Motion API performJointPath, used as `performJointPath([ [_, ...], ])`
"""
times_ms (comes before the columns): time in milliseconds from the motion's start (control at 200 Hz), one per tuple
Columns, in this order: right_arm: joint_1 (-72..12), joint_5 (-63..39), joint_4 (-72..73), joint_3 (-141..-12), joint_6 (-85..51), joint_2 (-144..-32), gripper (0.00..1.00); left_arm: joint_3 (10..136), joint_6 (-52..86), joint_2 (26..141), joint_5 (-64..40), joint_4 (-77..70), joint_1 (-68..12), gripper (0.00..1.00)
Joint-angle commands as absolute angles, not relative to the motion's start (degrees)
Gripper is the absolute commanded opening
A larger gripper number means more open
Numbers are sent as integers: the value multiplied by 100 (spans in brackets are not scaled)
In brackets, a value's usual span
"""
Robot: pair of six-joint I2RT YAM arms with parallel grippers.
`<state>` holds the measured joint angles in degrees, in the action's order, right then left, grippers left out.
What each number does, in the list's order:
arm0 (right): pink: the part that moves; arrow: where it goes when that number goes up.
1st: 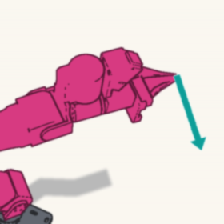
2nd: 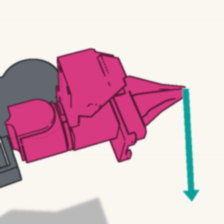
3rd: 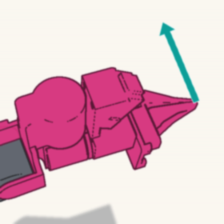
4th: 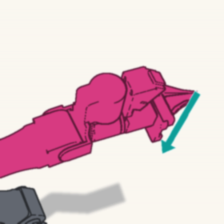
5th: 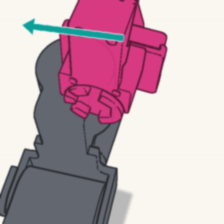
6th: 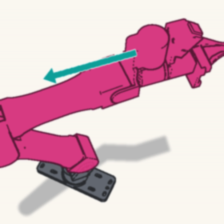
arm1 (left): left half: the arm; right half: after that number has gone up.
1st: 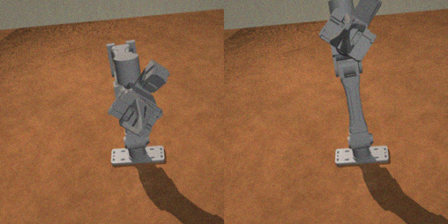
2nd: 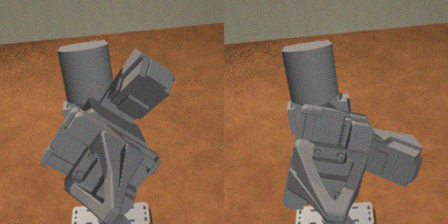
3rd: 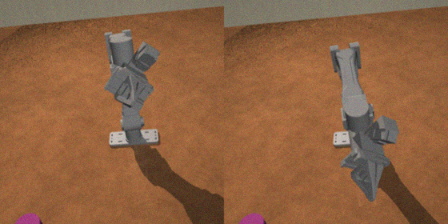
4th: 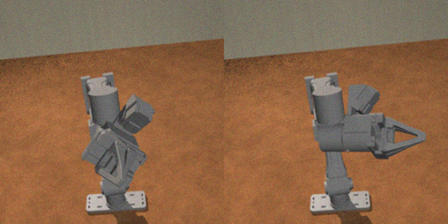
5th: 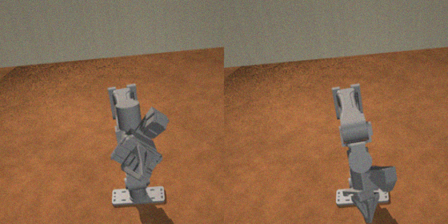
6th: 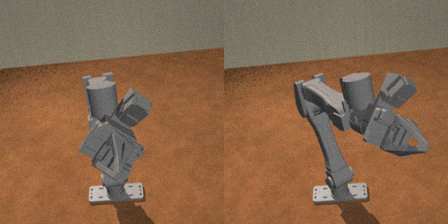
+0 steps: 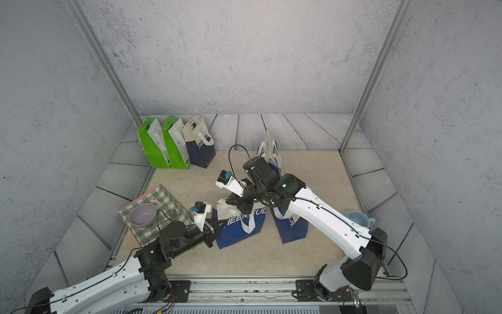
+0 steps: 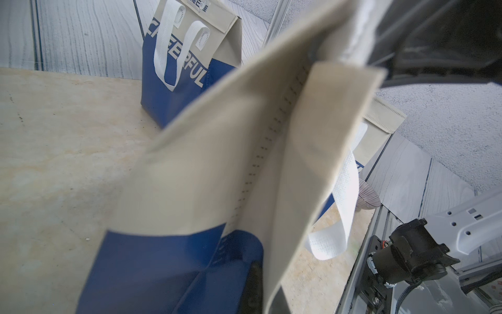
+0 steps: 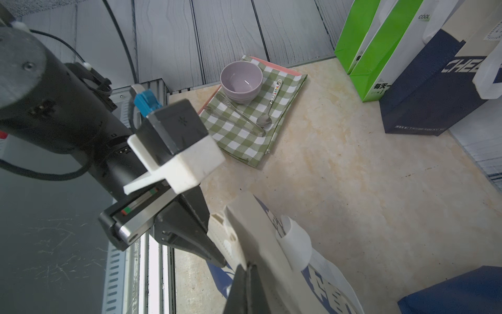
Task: Open the takeout bag
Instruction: Open the takeout bag at the center of the board.
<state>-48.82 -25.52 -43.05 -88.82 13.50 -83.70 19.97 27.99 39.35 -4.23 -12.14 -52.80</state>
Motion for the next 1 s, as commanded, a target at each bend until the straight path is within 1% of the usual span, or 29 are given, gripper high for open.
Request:
performJointPath([
  [0,-4777,-2635,-4525,-9196,1275,-8392,0,1896,2647,3868,-314,-1037,-5298,0],
  [510,-4753,-2810,-5239,-9816,1091,-8639,0,1838,2480,3842,-197,-829,-5291,0],
  [996,-4746,-2793,-5614,-10110,1045,-8707,0,1824,2373,3766,-135,-723,-5293,0],
])
